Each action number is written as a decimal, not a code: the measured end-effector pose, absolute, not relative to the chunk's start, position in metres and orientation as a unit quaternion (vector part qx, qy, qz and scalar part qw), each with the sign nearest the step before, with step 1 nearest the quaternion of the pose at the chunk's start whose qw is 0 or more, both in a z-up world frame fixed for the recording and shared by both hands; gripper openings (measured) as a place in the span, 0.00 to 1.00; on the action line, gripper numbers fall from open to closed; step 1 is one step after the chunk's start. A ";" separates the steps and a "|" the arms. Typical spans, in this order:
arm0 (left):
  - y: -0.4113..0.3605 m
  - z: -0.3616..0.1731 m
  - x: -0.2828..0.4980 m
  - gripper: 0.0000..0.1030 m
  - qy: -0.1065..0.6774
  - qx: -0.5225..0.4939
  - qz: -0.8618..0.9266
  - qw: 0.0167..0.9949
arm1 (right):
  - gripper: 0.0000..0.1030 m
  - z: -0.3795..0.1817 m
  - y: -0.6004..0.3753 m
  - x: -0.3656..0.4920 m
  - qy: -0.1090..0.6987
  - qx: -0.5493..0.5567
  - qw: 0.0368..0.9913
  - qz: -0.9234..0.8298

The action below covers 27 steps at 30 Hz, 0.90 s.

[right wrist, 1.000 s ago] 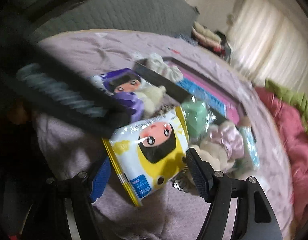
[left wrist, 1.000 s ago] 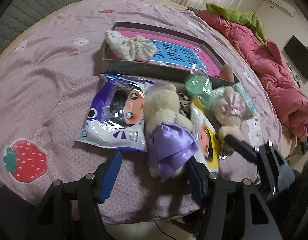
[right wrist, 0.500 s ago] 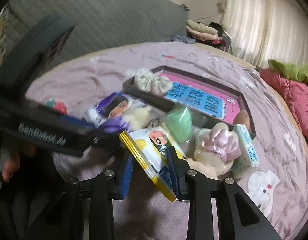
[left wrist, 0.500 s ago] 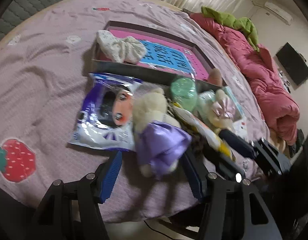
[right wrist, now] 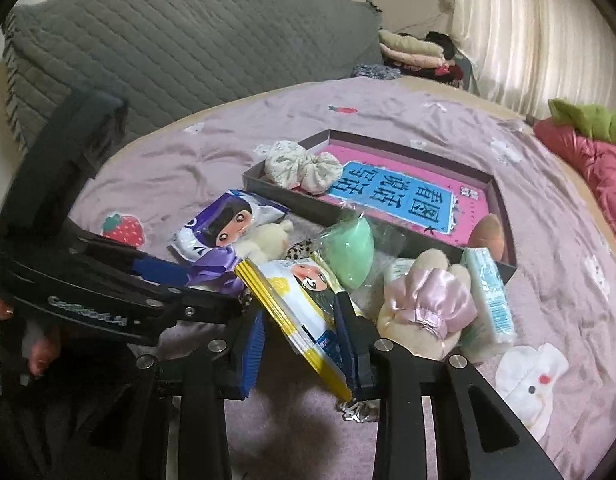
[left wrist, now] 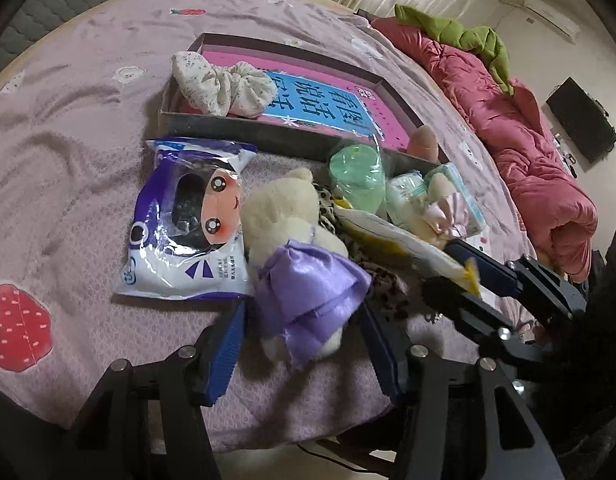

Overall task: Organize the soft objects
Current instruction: 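Grasp the teddy bear in purple dress with the left tool while the right tool grasps the yellow wipe pack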

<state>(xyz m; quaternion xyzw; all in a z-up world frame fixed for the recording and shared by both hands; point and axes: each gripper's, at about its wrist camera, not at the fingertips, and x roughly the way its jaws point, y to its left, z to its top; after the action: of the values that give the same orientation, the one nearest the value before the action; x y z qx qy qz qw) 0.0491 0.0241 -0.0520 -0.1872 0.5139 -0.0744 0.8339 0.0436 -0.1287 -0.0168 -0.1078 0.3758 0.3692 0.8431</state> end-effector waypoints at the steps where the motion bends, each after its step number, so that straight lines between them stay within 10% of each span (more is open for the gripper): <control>1: 0.024 -0.052 0.050 0.54 0.513 -0.187 -0.073 0.835 | 0.33 -0.016 -0.130 0.045 0.377 -0.102 0.843 0.370; 16: 0.017 -0.066 0.059 0.29 0.527 -0.164 -0.045 0.833 | 0.20 -0.020 -0.088 0.041 0.340 -0.219 0.831 0.382; 27: 0.016 -0.033 0.043 0.25 0.473 -0.168 -0.067 0.863 | 0.15 0.002 -0.131 0.064 0.360 -0.058 0.842 0.399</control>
<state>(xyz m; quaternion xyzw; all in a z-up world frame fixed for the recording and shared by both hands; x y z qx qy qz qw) 0.0430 0.0165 -0.0325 -0.1678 0.4725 -0.0673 0.8626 0.0638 -0.1311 0.0023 -0.0578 0.3595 0.3988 0.8416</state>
